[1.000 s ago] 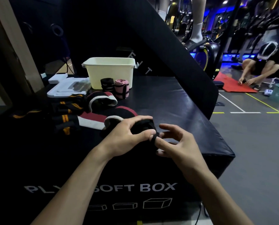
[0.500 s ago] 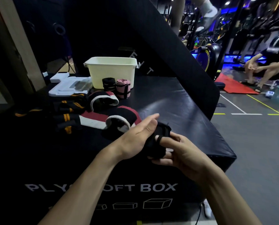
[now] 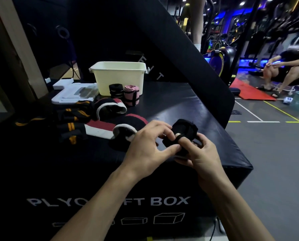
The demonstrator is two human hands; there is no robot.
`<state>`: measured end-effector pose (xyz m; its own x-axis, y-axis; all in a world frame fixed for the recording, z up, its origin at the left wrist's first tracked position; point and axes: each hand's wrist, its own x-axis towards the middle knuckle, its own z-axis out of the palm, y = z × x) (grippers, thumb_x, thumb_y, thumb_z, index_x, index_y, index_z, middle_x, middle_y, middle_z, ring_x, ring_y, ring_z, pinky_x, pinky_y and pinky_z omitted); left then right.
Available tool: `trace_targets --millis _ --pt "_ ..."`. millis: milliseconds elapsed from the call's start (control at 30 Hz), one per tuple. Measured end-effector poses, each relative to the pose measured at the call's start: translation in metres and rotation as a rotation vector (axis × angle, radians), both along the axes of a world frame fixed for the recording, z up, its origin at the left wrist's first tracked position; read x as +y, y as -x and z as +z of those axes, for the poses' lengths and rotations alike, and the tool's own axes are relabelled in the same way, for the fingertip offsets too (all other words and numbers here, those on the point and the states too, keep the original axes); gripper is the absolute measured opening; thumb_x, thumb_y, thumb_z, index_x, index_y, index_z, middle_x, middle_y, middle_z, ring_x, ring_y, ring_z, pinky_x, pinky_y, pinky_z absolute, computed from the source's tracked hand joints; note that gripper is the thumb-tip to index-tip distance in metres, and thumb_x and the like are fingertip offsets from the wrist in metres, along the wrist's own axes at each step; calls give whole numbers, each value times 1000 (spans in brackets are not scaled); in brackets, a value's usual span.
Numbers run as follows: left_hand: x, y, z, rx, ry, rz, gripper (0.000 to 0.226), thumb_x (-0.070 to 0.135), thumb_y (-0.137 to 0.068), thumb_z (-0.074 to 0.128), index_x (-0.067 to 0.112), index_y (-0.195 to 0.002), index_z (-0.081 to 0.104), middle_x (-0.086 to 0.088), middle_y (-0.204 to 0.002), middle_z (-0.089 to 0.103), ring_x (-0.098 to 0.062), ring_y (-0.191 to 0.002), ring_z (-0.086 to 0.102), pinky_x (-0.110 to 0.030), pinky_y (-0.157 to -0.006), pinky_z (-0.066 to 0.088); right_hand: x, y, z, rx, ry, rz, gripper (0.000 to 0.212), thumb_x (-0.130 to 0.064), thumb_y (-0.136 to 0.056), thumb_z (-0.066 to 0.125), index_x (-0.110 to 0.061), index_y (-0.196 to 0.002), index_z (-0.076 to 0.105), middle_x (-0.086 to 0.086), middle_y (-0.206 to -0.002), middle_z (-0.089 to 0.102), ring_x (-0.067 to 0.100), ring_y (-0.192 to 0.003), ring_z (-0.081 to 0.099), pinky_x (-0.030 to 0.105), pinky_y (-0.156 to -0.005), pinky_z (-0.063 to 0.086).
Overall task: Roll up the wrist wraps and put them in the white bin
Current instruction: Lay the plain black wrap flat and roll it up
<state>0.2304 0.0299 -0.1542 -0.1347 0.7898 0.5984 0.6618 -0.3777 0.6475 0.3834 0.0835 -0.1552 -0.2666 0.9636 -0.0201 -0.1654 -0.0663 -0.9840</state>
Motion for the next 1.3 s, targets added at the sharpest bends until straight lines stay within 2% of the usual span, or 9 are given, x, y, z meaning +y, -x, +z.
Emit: trace_targets --millis 200,267,367,533,700,1000,1100,1233,1300 --pt "7 8 -2 -149 172 -95 13 22 -90 77 28 -83 68 12 -113 64 -4 -103 64 -21 -91 50 2 -1 1 -90 -47 -48 23 -17 -85 77 -8 -105 69 9 -91 77 21 -83 77 40 -69 64" --pt "8 14 1 -252 251 -149 7 29 -90 72 26 -85 68 5 -108 69 -18 -98 68 -35 -83 60 4 -2 6 -98 -61 -68 18 -16 -85 75 -6 -99 70 8 -83 75 18 -77 75 37 -65 62" --pt "7 24 3 -317 355 -221 9 22 -97 71 13 -93 70 -5 -98 71 -19 -87 69 -30 -70 59 4 -5 12 -85 -18 -17 20 -21 -85 70 -3 -95 70 8 -82 73 17 -75 71 36 -64 59" --pt "5 30 7 -312 347 -253 7 12 -100 66 10 -93 65 2 -82 70 -13 -77 70 -30 -67 58 -2 -3 17 37 178 211 27 -30 -93 53 -11 -96 72 13 -96 77 26 -93 68 47 -90 51" --pt "11 25 2 -280 217 -96 10 15 -99 67 17 -92 61 9 -72 67 -14 -66 67 -30 -60 54 -6 6 15 148 340 334 40 -46 -85 55 -14 -103 68 13 -92 60 19 -67 53 32 -63 38" --pt "1 3 -8 -430 312 -238 22 31 -91 60 24 -110 54 -1 -93 64 -19 -73 63 -47 -69 57 5 2 6 215 333 324 42 -53 -90 53 -15 -90 72 7 -80 61 18 -62 47 30 -58 31" --pt "-1 0 -12 -344 281 -184 21 31 -92 65 33 -108 52 3 -91 64 -18 -71 59 -44 -69 55 3 3 9 242 337 308 40 -51 -90 52 -14 -87 69 8 -81 60 18 -60 47 28 -56 32" --pt "-4 3 -10 -195 301 -149 22 15 -99 66 26 -110 51 5 -94 60 2 -69 55 -19 -69 47 1 -1 16 343 391 270 36 -44 -93 50 -10 -90 63 15 -81 60 22 -61 57 26 -48 46" --pt "-3 8 -8 -170 298 -126 22 16 -99 66 28 -108 51 5 -94 60 -4 -73 57 -21 -71 48 1 -2 16 318 390 281 37 -46 -89 52 -12 -97 64 15 -89 59 22 -67 54 27 -53 41"
